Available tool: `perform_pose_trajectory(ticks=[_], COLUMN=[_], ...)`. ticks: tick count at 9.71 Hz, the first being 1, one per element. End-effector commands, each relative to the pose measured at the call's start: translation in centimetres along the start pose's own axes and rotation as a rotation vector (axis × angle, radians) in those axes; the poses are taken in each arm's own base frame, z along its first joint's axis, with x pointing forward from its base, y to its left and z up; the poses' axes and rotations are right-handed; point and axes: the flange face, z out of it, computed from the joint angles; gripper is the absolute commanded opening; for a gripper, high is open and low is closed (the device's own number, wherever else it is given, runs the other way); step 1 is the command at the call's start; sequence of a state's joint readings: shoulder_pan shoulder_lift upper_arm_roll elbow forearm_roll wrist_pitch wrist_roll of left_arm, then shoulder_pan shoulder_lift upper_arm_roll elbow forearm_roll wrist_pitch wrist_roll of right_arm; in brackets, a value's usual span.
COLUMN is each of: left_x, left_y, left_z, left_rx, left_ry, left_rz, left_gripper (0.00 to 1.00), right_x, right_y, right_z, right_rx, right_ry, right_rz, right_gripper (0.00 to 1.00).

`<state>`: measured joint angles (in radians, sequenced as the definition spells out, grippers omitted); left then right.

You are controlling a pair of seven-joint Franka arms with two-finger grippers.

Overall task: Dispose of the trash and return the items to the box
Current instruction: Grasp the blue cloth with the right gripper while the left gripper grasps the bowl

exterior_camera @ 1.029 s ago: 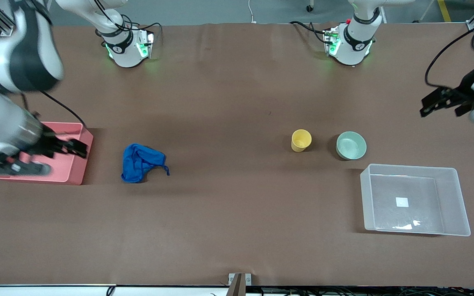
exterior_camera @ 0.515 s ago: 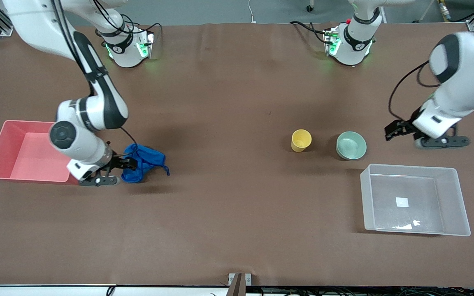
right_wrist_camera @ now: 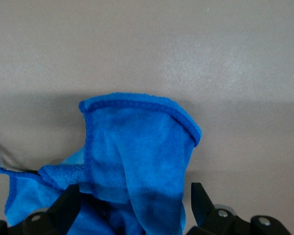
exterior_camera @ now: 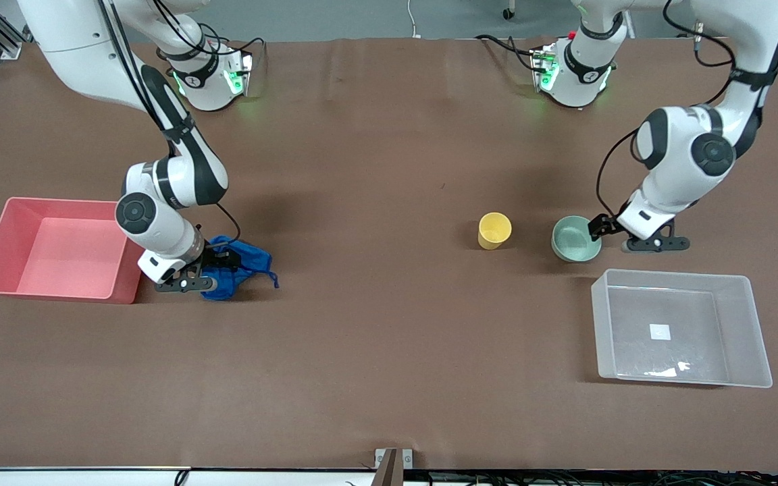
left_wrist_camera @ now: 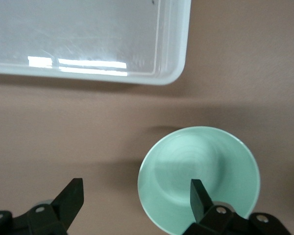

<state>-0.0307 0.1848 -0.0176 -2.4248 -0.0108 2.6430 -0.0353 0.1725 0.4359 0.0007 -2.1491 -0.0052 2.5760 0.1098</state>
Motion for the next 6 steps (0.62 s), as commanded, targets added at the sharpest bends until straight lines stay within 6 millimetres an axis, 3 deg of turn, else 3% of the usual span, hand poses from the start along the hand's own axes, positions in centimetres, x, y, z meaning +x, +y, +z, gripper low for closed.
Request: perform_pose_trajectory(ticks=[1, 2, 3, 4, 5, 6], left_x=[-1.8, -2.1, -2.2, -2.0, -2.1, -2.3], left_y=[0.2, 0.2, 0.2, 0.2, 0.2, 0.2], left_z=[5.1, 6.3, 6.7, 6.2, 6.3, 6.3], left_rx=[0.004, 0.003, 0.003, 0.003, 0.003, 0.003], left_ry=[-0.027, -0.033, -0.038, -0.027, -0.029, -0.032], left_rz=[0.025, 0.027, 0.023, 0.022, 0.022, 0.022], left_gripper=[0.96, 0.88, 0.53, 0.18, 0.05, 0.0], right_x=[-0.3, -0.2, -0.1, 0.4, 1.4, 3.1], right_y=[0.4, 0.5, 0.6, 0.7, 0.8, 0.9], right_z=[0.2, 0.1, 0.1, -1.0, -3.5, -7.3], right_rx=[0.002, 0.004, 0.007, 0.007, 0.002, -0.007], right_ry=[0.006, 0.002, -0.003, -0.004, -0.045, -0.112], right_rz=[0.01, 0.022, 0.035, 0.037, 0.039, 0.055], right_gripper=[0.38, 0.13, 0.02, 0.01, 0.01, 0.01])
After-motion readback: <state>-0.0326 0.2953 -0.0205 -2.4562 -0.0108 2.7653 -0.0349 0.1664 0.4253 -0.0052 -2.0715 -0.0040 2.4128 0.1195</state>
